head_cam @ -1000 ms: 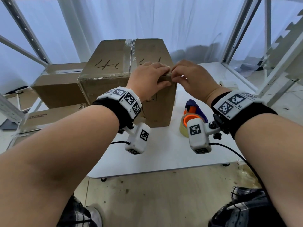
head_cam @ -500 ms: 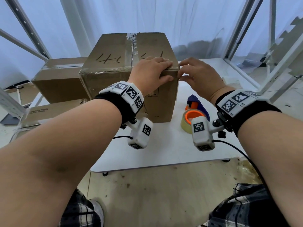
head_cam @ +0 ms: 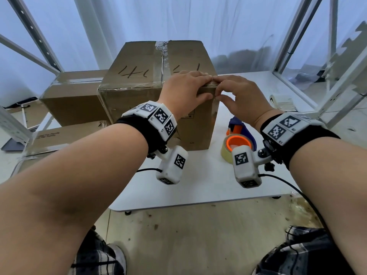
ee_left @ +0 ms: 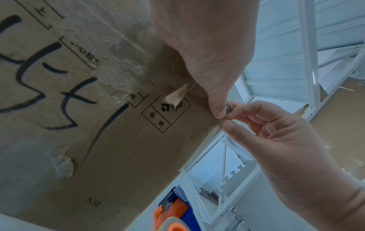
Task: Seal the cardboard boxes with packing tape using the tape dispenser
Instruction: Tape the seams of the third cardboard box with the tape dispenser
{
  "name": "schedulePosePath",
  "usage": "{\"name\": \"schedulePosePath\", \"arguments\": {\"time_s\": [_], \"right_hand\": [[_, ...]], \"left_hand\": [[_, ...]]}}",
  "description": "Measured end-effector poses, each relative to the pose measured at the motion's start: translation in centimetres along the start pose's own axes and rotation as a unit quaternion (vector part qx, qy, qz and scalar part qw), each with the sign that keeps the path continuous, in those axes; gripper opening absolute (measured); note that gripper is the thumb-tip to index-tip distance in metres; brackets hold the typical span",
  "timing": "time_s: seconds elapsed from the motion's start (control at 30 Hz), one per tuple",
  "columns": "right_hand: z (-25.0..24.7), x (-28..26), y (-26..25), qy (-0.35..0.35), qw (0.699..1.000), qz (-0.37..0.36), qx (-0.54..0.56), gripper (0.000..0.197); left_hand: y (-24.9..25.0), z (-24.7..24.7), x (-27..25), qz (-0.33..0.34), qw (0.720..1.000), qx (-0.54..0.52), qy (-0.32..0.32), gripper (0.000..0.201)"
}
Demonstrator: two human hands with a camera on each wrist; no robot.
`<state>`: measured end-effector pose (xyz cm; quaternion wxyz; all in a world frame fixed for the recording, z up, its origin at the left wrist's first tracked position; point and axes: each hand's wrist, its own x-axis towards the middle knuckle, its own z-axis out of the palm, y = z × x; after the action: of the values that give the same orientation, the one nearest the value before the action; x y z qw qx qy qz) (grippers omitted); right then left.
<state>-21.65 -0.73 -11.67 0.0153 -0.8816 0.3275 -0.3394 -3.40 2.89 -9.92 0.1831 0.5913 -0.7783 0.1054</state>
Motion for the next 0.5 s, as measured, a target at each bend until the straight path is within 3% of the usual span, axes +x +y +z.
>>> {"name": "schedulePosePath", "arguments": {"time_s": [0.07,0.2,0.37,0.5], "right_hand": [[0.3,0.1,-0.2,0.002,0.997,0.054,0.056,0.031],[0.8,0.1,0.3,0.005,0.998,0.034,0.06,0.037],[2.4,-0.4,1.3,0.009,0.996,0.064,0.064,0.046],[3.7,-1.2,2.0,-0.061,0.993,0.081,0.066,0.092]], "left_hand": [[0.0,0.0,0.1,0.0,1.0,-0.002,0.004,0.049],[-0.4,0.0,0.2,0.017,1.0,-0.002,-0.002,0.049],[-0.8,-0.1,0.0,0.035,0.999,-0.003,0.001,0.048],[-0.7,0.2,-0.2,0.044,0.999,-0.009,0.017,0.046]]}}
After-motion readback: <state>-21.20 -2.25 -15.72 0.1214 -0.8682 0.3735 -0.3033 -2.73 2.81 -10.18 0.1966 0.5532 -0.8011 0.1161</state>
